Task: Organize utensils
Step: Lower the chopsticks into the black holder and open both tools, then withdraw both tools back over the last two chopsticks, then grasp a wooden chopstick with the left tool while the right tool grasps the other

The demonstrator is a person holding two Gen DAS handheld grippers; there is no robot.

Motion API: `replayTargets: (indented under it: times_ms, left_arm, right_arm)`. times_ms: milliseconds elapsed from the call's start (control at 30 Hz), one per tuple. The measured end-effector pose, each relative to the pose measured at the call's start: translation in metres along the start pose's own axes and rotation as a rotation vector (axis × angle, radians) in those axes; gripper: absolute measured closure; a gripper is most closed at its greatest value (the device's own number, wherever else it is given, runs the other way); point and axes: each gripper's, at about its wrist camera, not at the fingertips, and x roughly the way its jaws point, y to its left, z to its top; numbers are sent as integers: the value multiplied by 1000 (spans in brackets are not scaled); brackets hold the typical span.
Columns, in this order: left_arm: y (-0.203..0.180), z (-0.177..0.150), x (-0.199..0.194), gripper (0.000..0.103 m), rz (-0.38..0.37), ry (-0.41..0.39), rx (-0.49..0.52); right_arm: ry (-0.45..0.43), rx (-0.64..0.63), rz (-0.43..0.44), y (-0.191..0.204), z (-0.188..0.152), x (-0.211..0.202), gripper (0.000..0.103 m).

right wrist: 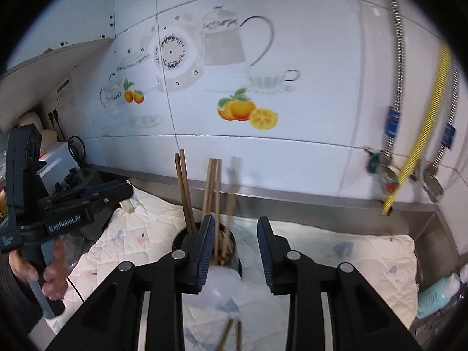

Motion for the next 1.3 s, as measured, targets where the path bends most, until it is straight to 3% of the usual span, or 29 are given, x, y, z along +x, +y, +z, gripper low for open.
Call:
replayTargets:
  times_ms: [300,733,1033,1300]
  left_arm:
    - [-8,-35,-30,64,15,59,2]
    - [-16,-108,-29,64,50,202,4]
    - [-19,-138,-6,64,39,283,9]
    - [-27,-148,14,64,7,333,9]
  right_arm:
    - [91,31,-1,-23,-56,-13,70]
    - [332,22,89,-14,-147,52,72]
    - [416,22,105,-9,-165,95,80]
    - [431,5,97,-9,-166,113,87]
